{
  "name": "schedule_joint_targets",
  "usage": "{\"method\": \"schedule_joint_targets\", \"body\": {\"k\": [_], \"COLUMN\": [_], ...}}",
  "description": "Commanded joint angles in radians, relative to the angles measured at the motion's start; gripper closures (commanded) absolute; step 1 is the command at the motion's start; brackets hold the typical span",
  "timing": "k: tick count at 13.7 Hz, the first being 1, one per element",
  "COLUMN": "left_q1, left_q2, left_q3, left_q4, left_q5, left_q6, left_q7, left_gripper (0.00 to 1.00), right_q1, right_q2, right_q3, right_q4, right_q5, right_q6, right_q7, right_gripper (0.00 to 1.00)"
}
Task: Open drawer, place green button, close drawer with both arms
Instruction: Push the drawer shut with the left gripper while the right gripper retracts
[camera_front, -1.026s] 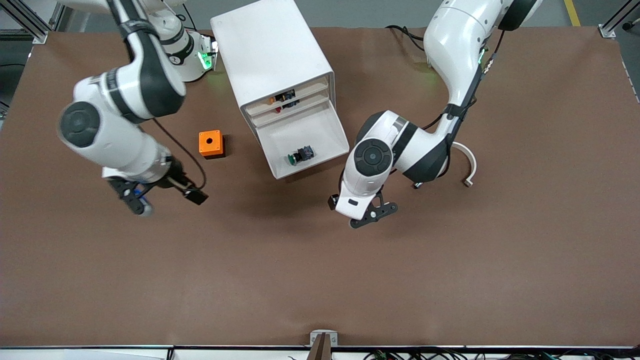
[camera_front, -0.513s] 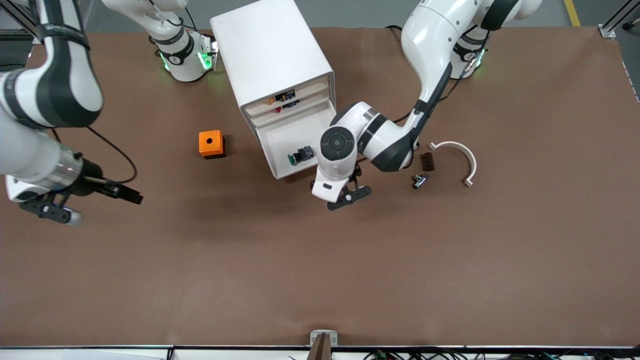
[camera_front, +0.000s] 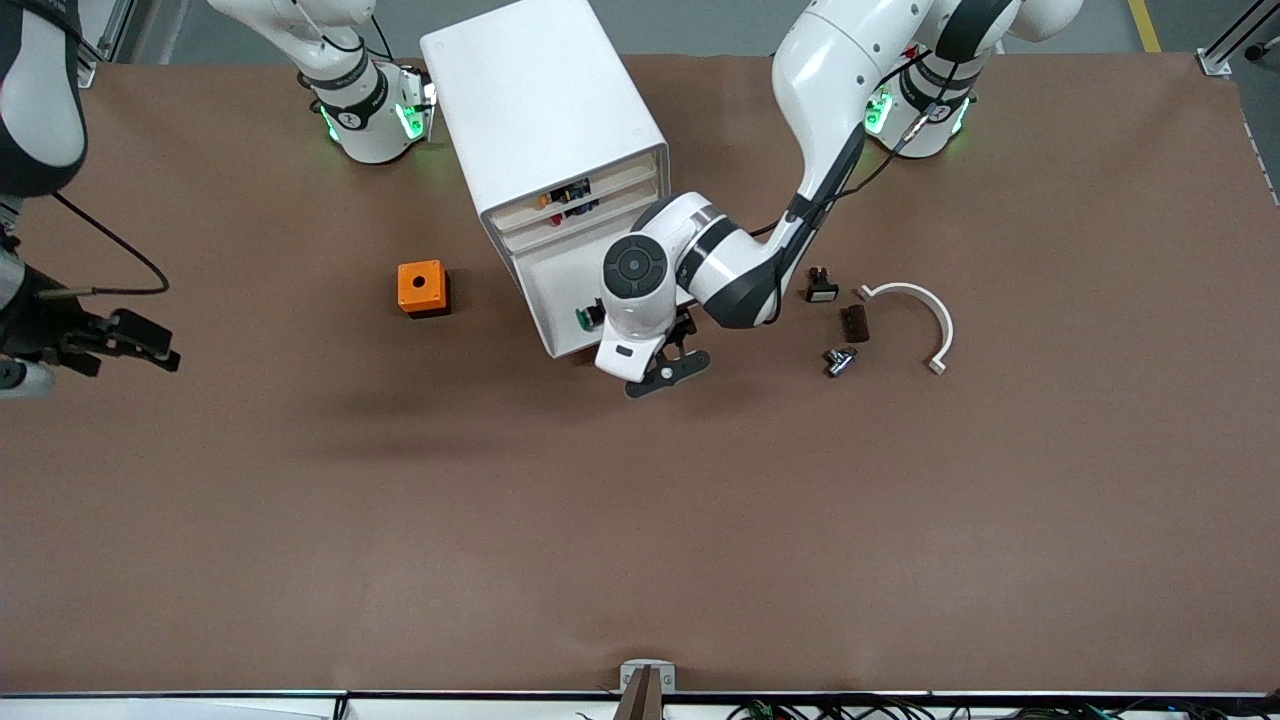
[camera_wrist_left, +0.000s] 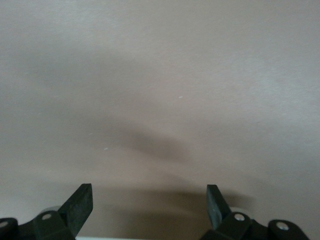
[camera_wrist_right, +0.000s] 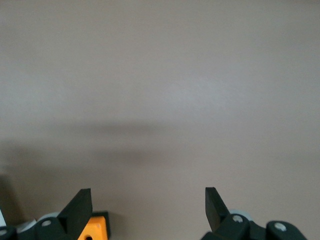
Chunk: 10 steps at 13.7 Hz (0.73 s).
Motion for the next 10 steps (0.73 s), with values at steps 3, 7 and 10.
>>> {"method": "schedule_joint_targets", "body": {"k": [3,7,10], "left_q1": [-0.026,-0.027,-0.026], "left_q2": [-0.010,-0.014,-0.014], "left_q3": [0.002,-0.044,-0.073], "left_q4": [-0.052,-0.063,-0.077], "left_q5": [0.004,-0.067,-0.116], "left_q6": [0.107,0.105,0.104], "left_q7": [-0.019,-0.054,-0.077], "left_gripper": [0.00,0.00,0.00], "right_q1": [-0.011,-0.009,-0.012], "right_q2": [-0.093,-0.144,-0.136], "right_q3": [0.025,0.025,0.022], "right_q4": [0.006,0.006,0.003], "right_q5": [-0.053,-0.053,-0.044], "right_q6": [-0.075,-0.085,-0.067], "right_q7": [-0.018,-0.009,-0.007], "right_gripper": [0.00,0.00,0.00]}}
